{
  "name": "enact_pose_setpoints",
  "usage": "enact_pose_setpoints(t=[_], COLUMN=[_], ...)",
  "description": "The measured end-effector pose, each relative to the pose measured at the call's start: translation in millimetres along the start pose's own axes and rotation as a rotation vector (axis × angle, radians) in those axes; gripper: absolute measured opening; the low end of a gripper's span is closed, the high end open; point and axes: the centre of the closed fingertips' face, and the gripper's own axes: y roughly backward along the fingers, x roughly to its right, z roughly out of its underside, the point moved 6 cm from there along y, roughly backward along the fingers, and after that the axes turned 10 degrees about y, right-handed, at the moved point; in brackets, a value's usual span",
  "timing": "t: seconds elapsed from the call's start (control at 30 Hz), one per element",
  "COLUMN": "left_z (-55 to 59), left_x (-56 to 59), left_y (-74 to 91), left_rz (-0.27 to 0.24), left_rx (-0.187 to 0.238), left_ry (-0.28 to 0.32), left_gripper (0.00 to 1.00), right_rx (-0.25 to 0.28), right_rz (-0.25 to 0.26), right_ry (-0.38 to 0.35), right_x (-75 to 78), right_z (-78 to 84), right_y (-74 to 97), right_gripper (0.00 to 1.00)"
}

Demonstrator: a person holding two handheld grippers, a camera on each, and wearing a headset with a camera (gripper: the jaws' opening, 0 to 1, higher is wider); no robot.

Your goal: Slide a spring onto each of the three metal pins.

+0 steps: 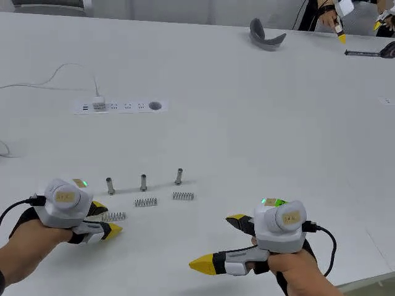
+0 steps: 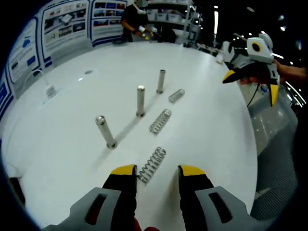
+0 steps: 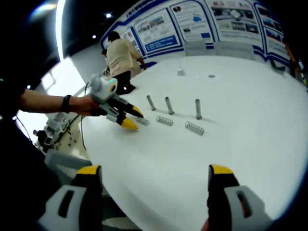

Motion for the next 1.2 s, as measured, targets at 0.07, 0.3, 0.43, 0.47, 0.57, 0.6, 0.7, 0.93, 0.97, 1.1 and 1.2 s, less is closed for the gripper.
enact_pose_setpoints(t=[0.07,0.3,0.43,0.47,0.57,0.6,0.7,0.93,0.97,1.1,1.2], left_z=[1.9,-0.4,-1.1,0.3,2.8,3.8,8.6,17.8,19.2,23.2,27.5], left_x=[0.0,-2.1,1.5,2.6,4.6,6.3,7.3,9.7,10.3,13.8,13.0], left_y=[-0.9,4.1,7.5,8.0,10.7,10.6,16.2,28.5,31.0,36.9,39.3], left_rz=[-0.014,-0.083,-0.102,-0.102,-0.11,-0.102,-0.108,-0.13,-0.132,-0.138,-0.147], left_rx=[-0.01,-0.025,-0.028,-0.033,-0.031,-0.026,-0.023,-0.011,-0.008,0.002,0.014], left_ry=[-0.02,-0.064,-0.058,-0.057,-0.011,0.017,0.034,0.061,0.067,0.08,0.09], left_gripper=[0.31,0.16,0.11,0.11,0.1,0.1,0.1,0.1,0.1,0.1,0.1], right_rx=[0.0,-0.004,-0.002,-0.002,-0.002,-0.003,0.003,0.003,0.0,0.003,0.006], right_rz=[0.0,-0.004,-0.005,-0.005,-0.008,-0.008,-0.013,-0.016,-0.02,-0.024,-0.023], right_ry=[0.0,0.002,0.003,0.003,0.004,0.005,0.001,0.0,-0.004,-0.001,-0.004], right_x=[0.4,1.4,0.0,-0.2,-1.7,-2.1,-3.3,-4.4,-5.9,-7.6,-9.1], right_z=[0.2,0.6,-0.5,-0.5,-0.2,-0.2,-0.1,1.2,1.3,1.2,0.7], right_y=[-0.1,-1.2,-1.6,-1.8,-2.4,-2.5,-2.5,-2.1,-1.8,-2.6,-3.2], right_gripper=[0.93,0.92,0.92,0.92,0.92,0.92,0.92,0.91,0.91,0.91,0.91])
